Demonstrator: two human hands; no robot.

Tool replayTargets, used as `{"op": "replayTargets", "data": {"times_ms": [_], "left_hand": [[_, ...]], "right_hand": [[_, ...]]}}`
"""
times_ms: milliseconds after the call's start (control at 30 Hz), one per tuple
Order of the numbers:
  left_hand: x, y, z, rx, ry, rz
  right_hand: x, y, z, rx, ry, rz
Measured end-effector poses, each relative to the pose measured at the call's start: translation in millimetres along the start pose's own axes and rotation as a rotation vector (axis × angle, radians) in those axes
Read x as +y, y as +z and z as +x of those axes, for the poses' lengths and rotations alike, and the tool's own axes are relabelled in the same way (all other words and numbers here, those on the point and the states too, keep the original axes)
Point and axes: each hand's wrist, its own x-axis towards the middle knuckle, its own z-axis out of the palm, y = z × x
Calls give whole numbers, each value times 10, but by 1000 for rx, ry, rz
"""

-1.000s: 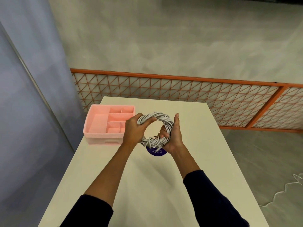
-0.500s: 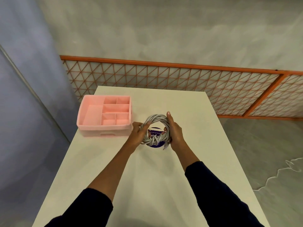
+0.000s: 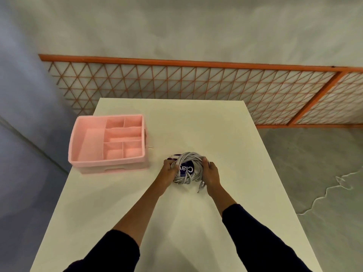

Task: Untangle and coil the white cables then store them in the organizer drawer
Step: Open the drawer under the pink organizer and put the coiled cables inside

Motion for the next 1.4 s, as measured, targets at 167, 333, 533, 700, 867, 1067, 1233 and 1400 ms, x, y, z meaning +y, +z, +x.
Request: {"op": "replayTargets", "data": {"times_ms": [167, 333, 533, 700, 867, 1067, 1233, 1400], "left_hand": [[-53, 104, 132, 2, 3, 87], [-421, 189, 304, 54, -39, 218], [-277, 267, 181, 101, -31, 430], [-262, 239, 178, 126, -41, 466], [-231, 14, 19, 288, -23, 199], [-548, -690, -168, 543, -44, 29], [-674, -1390, -399, 818, -24, -68], [-689, -2036, -465, 919, -38, -58]], "right_hand": [[41, -38, 213, 54, -8, -95], [193, -49, 264, 94, -13, -149], [288, -25, 317, 235, -4, -550], [286, -89, 327, 206, -23, -546], [110, -5, 227, 324, -150, -455], [-194, 457, -90, 289, -489, -400], [-198, 1020, -463, 23, -516, -260], [-106, 1442, -688, -198, -318, -204]]}}
